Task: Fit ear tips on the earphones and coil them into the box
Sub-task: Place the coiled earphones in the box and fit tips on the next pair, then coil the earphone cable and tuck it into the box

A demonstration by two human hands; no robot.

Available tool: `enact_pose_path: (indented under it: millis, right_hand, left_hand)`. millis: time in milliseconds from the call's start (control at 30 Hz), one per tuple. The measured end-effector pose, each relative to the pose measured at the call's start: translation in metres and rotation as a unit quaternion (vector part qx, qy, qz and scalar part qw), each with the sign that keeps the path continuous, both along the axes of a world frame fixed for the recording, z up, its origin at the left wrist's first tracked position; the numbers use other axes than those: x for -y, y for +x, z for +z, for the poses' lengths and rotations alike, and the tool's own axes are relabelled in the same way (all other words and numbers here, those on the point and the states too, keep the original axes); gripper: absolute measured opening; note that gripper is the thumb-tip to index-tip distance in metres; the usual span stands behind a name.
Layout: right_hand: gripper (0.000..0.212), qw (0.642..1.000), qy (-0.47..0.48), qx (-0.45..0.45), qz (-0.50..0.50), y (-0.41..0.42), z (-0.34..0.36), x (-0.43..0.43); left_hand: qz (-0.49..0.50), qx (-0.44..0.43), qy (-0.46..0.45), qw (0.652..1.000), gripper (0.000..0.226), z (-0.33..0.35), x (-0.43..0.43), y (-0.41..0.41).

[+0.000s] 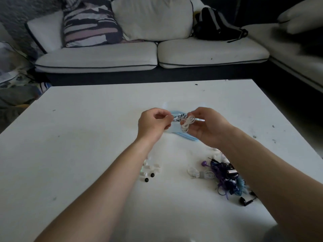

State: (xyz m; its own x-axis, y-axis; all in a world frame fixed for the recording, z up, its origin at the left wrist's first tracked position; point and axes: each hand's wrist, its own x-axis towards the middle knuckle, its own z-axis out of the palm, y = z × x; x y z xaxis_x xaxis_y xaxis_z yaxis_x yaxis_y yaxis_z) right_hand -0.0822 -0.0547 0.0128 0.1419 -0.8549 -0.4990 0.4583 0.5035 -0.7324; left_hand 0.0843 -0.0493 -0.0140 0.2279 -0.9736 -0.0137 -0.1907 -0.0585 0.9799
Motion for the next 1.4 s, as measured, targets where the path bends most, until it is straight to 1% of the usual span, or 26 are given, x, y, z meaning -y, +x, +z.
enact_pose_path:
  millis: [67, 100, 167, 233, 300, 367, 467, 533, 600, 667, 767, 833, 900, 933, 1000, 1033, 1067, 1167, 1200, 1267, 1333, 1400]
  right_hand:
    - [0.010, 0.999, -0.009, -0.026, -0.024, 0.002, 0.005, 0.019]
    - [0.012, 0.998, -0.011, -0.052, -0.032, 0.003, 0.007, 0.028]
    - [0.024, 0.993, -0.005, -0.116, -0.033, 0.004, 0.009, 0.045]
    - [0.035, 0.985, 0.007, -0.168, -0.033, 0.004, 0.009, 0.055]
    - [0.037, 0.981, 0.010, -0.188, -0.048, 0.002, 0.006, 0.057]
    - [0.035, 0.978, 0.002, -0.200, -0.056, -0.005, 0.001, 0.052]
    - [0.012, 0.981, -0.033, -0.186, -0.051, -0.018, -0.006, 0.035]
    - [0.013, 0.978, -0.052, -0.199, -0.036, -0.030, -0.008, 0.020]
    - [0.017, 0.963, -0.077, -0.258, 0.003, -0.045, -0.007, 0.001]
    - [0.017, 0.933, -0.115, -0.336, 0.059, -0.059, -0.005, -0.016]
    - [0.012, 0.863, -0.163, -0.452, 0.153, -0.078, -0.005, -0.037]
    - [0.010, 0.803, -0.188, -0.520, 0.223, -0.088, -0.007, -0.049]
    - [0.020, 0.731, -0.216, -0.575, 0.299, -0.098, -0.009, -0.059]
    - [0.027, 0.703, -0.224, -0.587, 0.332, -0.103, -0.009, -0.064]
    - [0.039, 0.676, -0.216, -0.595, 0.376, -0.113, -0.010, -0.073]
    - [0.041, 0.665, -0.212, -0.603, 0.386, -0.117, -0.012, -0.076]
    - [0.039, 0.653, -0.211, -0.614, 0.390, -0.120, -0.015, -0.078]
    - [0.023, 0.618, -0.233, -0.647, 0.381, -0.124, -0.029, -0.080]
    - [0.019, 0.614, -0.242, -0.651, 0.375, -0.123, -0.033, -0.079]
    - [0.013, 0.621, -0.254, -0.649, 0.358, -0.122, -0.036, -0.076]
    - [0.013, 0.638, -0.263, -0.641, 0.336, -0.121, -0.034, -0.072]
    - [0.012, 0.671, -0.281, -0.616, 0.303, -0.120, -0.030, -0.068]
  left_hand:
    - [0.017, 0.004, 0.000, 1.000, 0.009, 0.000, 0.021, -0.005]
    - [0.025, 0.008, 0.000, 1.000, 0.010, -0.001, 0.032, -0.008]
    - [0.025, 0.026, 0.011, 0.999, 0.010, -0.004, 0.053, -0.012]
    - [0.001, 0.051, 0.045, 0.998, 0.017, -0.006, 0.065, -0.014]
    - [-0.025, 0.086, 0.064, 0.994, 0.022, -0.005, 0.067, -0.012]
    - [-0.030, 0.098, 0.053, 0.993, 0.017, -0.003, 0.058, -0.008]
    - [-0.035, 0.110, 0.038, 0.993, 0.018, -0.005, 0.036, -0.003]
    - [-0.053, 0.125, 0.036, 0.990, 0.015, -0.010, 0.019, -0.003]
    - [-0.078, 0.131, 0.047, 0.987, 0.010, -0.016, 0.000, -0.008]
    - [-0.117, 0.134, 0.069, 0.982, 0.007, -0.021, -0.019, -0.017]
    - [-0.187, 0.157, 0.086, 0.966, 0.005, -0.030, -0.047, -0.036]
    - [-0.233, 0.194, 0.086, 0.949, 0.011, -0.035, -0.063, -0.051]
    - [-0.265, 0.228, 0.077, 0.934, 0.022, -0.040, -0.076, -0.066]
    - [-0.281, 0.233, 0.069, 0.928, 0.027, -0.041, -0.082, -0.074]
    - [-0.302, 0.232, 0.056, 0.923, 0.034, -0.045, -0.090, -0.088]
    - [-0.304, 0.229, 0.055, 0.923, 0.034, -0.045, -0.091, -0.094]
    - [-0.303, 0.224, 0.057, 0.924, 0.033, -0.046, -0.093, -0.100]
    - [-0.280, 0.209, 0.060, 0.935, 0.021, -0.048, -0.094, -0.111]
    - [-0.272, 0.207, 0.060, 0.938, 0.018, -0.049, -0.094, -0.113]
    - [-0.252, 0.179, 0.069, 0.949, 0.016, -0.049, -0.093, -0.112]
    - [-0.222, 0.129, 0.081, 0.963, 0.013, -0.047, -0.089, -0.109]
    - [-0.188, 0.085, 0.077, 0.975, 0.013, -0.040, -0.085, -0.103]
